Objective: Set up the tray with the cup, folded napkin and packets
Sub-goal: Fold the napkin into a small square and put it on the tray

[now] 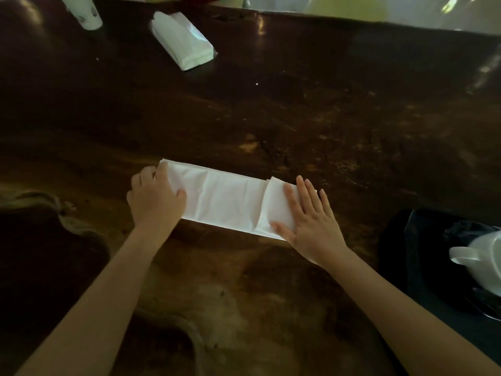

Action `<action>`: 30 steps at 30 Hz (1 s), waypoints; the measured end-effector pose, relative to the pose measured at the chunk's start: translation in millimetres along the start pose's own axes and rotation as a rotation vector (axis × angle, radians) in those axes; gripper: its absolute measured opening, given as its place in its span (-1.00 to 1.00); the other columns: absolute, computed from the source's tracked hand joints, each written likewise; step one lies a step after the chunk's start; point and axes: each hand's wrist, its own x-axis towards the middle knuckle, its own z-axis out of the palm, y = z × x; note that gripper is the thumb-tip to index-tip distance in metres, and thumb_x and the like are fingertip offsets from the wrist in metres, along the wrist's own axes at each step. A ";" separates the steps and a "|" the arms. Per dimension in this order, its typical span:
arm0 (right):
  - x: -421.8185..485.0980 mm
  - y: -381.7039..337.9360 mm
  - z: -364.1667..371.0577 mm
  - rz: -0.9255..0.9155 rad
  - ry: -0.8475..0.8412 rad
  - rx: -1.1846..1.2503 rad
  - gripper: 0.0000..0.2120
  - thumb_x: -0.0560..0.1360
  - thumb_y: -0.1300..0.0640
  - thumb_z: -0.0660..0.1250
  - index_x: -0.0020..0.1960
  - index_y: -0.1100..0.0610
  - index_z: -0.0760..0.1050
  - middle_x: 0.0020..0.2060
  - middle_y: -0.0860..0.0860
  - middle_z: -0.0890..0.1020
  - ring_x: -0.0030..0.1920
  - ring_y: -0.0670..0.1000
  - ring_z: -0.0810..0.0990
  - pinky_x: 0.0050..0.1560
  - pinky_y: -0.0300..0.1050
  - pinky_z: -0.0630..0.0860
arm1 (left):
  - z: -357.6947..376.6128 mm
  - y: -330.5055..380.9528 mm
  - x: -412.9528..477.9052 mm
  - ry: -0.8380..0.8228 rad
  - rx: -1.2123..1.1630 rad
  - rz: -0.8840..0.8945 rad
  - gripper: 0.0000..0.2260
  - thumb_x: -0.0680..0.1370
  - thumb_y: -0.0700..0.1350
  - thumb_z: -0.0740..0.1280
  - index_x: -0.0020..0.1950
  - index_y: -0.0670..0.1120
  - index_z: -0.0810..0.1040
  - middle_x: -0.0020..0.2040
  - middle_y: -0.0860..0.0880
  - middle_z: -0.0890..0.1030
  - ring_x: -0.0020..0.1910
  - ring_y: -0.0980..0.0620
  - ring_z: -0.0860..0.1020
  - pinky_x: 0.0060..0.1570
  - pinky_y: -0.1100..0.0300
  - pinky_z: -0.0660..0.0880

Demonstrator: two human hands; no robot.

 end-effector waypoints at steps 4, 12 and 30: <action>-4.2 -1.1 1.7 -0.001 0.003 0.015 -0.23 0.39 -0.42 -0.37 0.45 -0.02 -0.45 0.42 -0.01 -0.42 0.46 0.02 -0.39 0.46 0.03 -0.34 | -8.4 -1.2 5.6 -0.091 -0.043 -0.154 -0.42 0.47 0.04 0.36 0.39 -0.11 0.23 0.30 -0.22 0.32 0.26 -0.21 0.32 0.16 -0.14 0.37; -5.5 0.2 2.6 -0.021 0.018 0.025 -0.23 0.40 -0.41 -0.35 0.46 -0.02 -0.42 0.50 0.02 -0.31 0.47 0.03 -0.37 0.47 0.05 -0.32 | -33.3 -22.7 16.3 -0.346 -0.409 -0.394 -0.54 0.51 -0.07 0.33 0.36 -0.19 0.35 0.35 -0.20 0.38 0.29 -0.20 0.38 0.23 -0.08 0.36; -4.7 1.4 4.1 -0.023 0.027 0.058 -0.26 0.44 -0.39 -0.30 0.44 -0.01 -0.42 0.50 0.03 -0.33 0.45 0.00 -0.41 0.47 0.03 -0.34 | 61.6 77.2 -94.3 0.055 -0.178 0.421 -0.49 0.58 0.09 -0.04 0.46 -0.12 0.21 0.46 -0.12 0.27 0.48 -0.04 0.15 0.47 -0.01 0.01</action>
